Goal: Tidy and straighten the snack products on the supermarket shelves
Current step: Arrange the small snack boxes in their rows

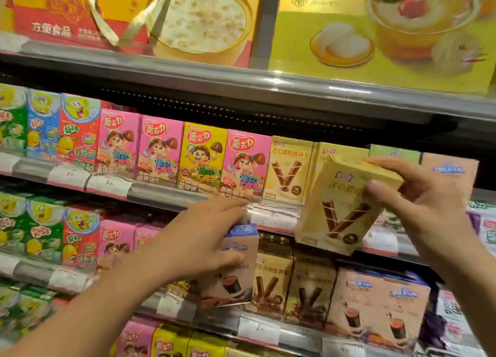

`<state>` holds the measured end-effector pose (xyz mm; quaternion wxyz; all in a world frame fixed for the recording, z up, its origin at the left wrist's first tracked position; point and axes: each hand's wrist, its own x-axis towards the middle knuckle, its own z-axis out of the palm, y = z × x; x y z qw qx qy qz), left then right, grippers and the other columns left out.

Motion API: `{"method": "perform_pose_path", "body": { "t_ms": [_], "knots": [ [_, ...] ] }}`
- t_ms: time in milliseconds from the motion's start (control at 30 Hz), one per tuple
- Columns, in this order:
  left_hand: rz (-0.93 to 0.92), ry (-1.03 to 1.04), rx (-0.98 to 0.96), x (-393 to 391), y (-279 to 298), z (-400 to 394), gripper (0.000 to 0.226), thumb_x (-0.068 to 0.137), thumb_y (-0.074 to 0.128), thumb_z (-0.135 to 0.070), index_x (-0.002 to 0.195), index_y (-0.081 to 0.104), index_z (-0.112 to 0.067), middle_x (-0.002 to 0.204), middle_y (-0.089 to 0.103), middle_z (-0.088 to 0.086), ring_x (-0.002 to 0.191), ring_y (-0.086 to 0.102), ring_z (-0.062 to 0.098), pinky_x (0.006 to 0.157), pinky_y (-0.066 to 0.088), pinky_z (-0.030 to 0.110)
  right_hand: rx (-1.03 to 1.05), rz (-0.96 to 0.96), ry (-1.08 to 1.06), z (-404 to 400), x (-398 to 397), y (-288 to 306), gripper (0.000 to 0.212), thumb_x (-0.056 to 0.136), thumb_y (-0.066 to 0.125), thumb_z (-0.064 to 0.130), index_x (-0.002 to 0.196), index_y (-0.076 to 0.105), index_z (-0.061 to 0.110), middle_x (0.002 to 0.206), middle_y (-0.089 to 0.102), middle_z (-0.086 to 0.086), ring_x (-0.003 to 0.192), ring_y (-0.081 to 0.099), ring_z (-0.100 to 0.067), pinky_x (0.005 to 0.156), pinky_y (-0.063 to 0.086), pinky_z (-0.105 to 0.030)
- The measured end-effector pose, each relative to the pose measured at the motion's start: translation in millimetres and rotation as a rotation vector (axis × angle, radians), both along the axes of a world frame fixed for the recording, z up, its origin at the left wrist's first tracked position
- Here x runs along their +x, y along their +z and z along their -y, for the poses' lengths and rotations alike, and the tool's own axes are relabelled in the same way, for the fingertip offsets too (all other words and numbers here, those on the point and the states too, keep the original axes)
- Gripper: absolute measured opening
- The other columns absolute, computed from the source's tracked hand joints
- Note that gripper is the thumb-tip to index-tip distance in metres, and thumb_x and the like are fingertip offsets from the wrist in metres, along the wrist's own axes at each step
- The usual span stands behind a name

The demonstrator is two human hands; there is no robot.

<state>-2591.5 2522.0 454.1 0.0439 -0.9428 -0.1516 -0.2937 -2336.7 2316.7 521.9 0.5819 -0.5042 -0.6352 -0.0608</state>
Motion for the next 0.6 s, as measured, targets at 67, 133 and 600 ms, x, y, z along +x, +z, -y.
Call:
{"method": "perform_pose_path", "body": {
  "t_ms": [67,133,600],
  "knots": [
    [0.010,-0.015,-0.029,4,-11,-6,0.046,0.081,0.070,-0.058,0.116,0.054,-0.033,0.157,0.038,-0.013,0.147,0.029,0.006,0.115,0.026,0.024,0.034,0.093,-0.011,-8,-10,22,0.027,0.088,0.067,0.016,0.115,0.069,0.022,0.096,0.074,0.007,0.084,0.070,-0.005,0.065,0.055,-0.014],
    [0.013,-0.022,-0.043,7,-19,-13,0.046,0.085,0.068,-0.057,0.119,0.053,-0.031,0.162,0.030,-0.013,0.151,0.020,0.005,0.117,0.014,0.019,0.044,0.159,-0.053,-18,-16,39,0.028,0.089,0.069,0.020,0.116,0.069,0.024,0.102,0.074,0.003,0.093,0.072,-0.011,0.073,0.059,-0.021],
    [0.117,-0.125,-0.123,10,-47,-35,0.039,0.093,0.065,-0.049,0.124,0.046,-0.034,0.166,0.013,-0.021,0.153,0.000,-0.003,0.127,-0.003,0.029,-0.056,0.410,-0.359,-77,-31,65,0.042,0.082,0.075,0.037,0.121,0.068,0.026,0.105,0.071,0.014,0.099,0.068,-0.002,0.080,0.058,-0.023]
  ]
}}
